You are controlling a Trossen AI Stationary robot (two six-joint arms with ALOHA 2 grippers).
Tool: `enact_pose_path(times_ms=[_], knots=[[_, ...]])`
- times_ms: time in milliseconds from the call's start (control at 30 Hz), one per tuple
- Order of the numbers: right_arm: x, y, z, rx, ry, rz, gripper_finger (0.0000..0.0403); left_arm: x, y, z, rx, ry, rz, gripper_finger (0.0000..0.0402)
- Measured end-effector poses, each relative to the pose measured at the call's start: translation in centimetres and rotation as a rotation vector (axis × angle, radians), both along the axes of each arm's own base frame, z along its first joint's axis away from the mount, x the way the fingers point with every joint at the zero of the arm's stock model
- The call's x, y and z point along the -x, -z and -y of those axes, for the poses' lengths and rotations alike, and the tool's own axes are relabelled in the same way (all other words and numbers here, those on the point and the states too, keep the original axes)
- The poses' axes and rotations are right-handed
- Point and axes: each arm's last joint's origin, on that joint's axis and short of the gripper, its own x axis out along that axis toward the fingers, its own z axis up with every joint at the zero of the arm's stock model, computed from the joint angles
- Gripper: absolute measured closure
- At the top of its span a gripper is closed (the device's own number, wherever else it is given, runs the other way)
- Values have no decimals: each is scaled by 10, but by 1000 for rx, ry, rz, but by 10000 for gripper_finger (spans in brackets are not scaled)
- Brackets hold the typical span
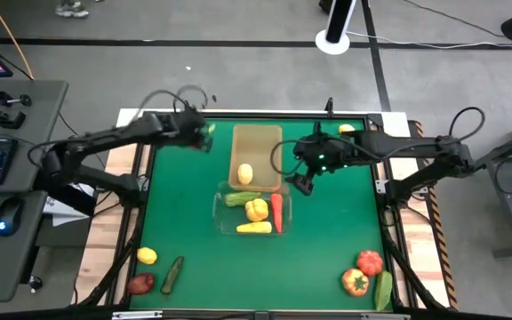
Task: Sort produce into baskets
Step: Put the red tomato into the orange bin
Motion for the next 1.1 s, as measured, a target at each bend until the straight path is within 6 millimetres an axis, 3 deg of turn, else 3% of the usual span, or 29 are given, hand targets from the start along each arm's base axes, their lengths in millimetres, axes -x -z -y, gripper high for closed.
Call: enact_pose_path(times_ms=[100, 200, 300, 433, 600, 833, 1100], knots=[[11, -11, 1, -2, 52, 47, 15, -16, -43, 3, -152, 77, 214, 184], [22, -19, 2, 4, 110, 74, 15, -36, -56, 8, -212, 169, 346, 181], [31, -24, 3, 16, 155, 91, 15, -61, -42, 12, -179, 241, 368, 180], [36, -28, 3, 19, 164, 104, 15, -93, -10, 11, -89, 327, 340, 175], [36, -28, 3, 4, 179, 107, 15, -116, 11, 2, -2, 356, 438, 156], [35, -27, 3, 5, 178, 105, 15, -129, 24, -2, 6, 348, 459, 139], [35, -27, 3, 6, 178, 103, 15, -130, 23, -12, -20, 432, 488, 111]])
